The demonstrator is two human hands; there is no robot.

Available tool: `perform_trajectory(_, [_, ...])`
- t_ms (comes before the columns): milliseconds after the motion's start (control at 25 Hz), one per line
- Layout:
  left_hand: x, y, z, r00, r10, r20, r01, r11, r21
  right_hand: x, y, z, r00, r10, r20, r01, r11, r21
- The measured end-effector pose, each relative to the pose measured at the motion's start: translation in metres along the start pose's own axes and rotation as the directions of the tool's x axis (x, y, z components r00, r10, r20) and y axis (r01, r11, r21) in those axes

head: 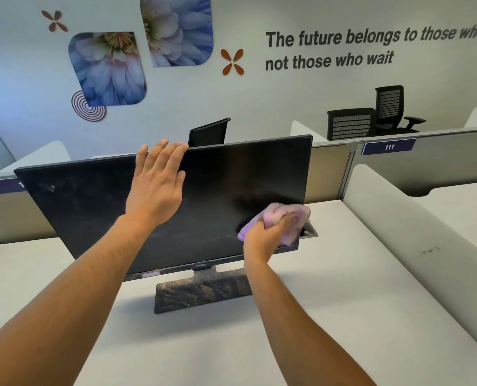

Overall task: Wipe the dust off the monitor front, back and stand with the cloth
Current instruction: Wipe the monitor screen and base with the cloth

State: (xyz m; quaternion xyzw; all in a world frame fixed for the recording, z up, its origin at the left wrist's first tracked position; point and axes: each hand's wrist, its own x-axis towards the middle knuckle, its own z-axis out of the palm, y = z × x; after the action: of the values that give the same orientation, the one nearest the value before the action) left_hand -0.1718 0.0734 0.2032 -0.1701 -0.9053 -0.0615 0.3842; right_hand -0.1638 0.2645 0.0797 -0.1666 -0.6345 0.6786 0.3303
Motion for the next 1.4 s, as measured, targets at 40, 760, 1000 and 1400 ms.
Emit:
perform_trajectory(40, [0.0, -0.001, 0.0, 1.0, 0.0, 0.001, 0.0, 1.0, -0.002, 0.006, -0.018, 0.007, 0.999, 0.024, -0.03, -0.023, 0.999, 0.031])
perform_trajectory(760, [0.0, 0.001, -0.003, 1.0, -0.005, 0.009, 0.005, 1.0, -0.017, 0.029, -0.015, -0.019, 0.881, 0.472, -0.034, -0.443, 0.848, 0.292])
perform_trajectory(1000, [0.0, -0.001, -0.004, 1.0, 0.0, 0.024, 0.0, 1.0, -0.012, 0.014, -0.039, 0.005, 0.919, -0.342, 0.197, 0.383, 0.893, -0.236])
perform_trajectory(1400, [0.0, -0.002, 0.0, 1.0, -0.011, 0.012, 0.011, 1.0, -0.008, 0.017, -0.018, -0.014, 0.985, 0.121, -0.125, -0.123, 0.992, -0.005])
